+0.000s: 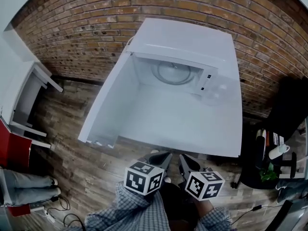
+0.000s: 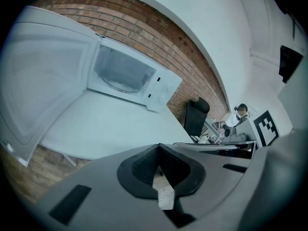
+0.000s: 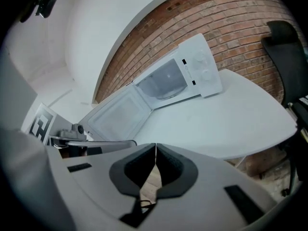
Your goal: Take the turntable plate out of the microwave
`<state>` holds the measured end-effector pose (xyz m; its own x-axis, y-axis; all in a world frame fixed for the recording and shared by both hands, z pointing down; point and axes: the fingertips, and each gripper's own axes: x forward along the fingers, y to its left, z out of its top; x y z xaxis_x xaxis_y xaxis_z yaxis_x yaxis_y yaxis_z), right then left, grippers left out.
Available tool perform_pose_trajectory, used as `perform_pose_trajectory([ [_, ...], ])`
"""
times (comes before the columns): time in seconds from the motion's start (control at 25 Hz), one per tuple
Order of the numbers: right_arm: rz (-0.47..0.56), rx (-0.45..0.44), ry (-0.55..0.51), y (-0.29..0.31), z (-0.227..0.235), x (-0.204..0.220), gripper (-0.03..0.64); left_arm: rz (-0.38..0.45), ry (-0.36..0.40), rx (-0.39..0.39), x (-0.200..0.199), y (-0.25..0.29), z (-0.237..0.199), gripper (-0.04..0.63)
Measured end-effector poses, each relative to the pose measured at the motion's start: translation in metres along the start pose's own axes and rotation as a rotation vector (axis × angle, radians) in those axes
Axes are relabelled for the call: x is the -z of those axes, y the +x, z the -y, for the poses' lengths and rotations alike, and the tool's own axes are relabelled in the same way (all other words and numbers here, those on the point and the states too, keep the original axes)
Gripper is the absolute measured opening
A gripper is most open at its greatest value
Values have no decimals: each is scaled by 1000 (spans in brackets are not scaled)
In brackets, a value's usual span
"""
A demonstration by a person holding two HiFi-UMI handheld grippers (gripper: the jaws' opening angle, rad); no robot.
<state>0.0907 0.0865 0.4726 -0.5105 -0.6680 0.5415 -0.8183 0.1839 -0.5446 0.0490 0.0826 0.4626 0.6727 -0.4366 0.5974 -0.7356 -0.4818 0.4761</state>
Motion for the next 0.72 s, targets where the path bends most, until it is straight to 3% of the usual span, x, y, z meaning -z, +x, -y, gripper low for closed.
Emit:
perform_pose_trajectory([
  [0.56, 36, 60, 55, 103, 17, -106, 20, -44, 27, 41, -120, 63, -89, 9],
  [0.72, 32, 87, 67, 127, 20, -128, 20, -37, -18, 66, -146, 76, -111, 9],
])
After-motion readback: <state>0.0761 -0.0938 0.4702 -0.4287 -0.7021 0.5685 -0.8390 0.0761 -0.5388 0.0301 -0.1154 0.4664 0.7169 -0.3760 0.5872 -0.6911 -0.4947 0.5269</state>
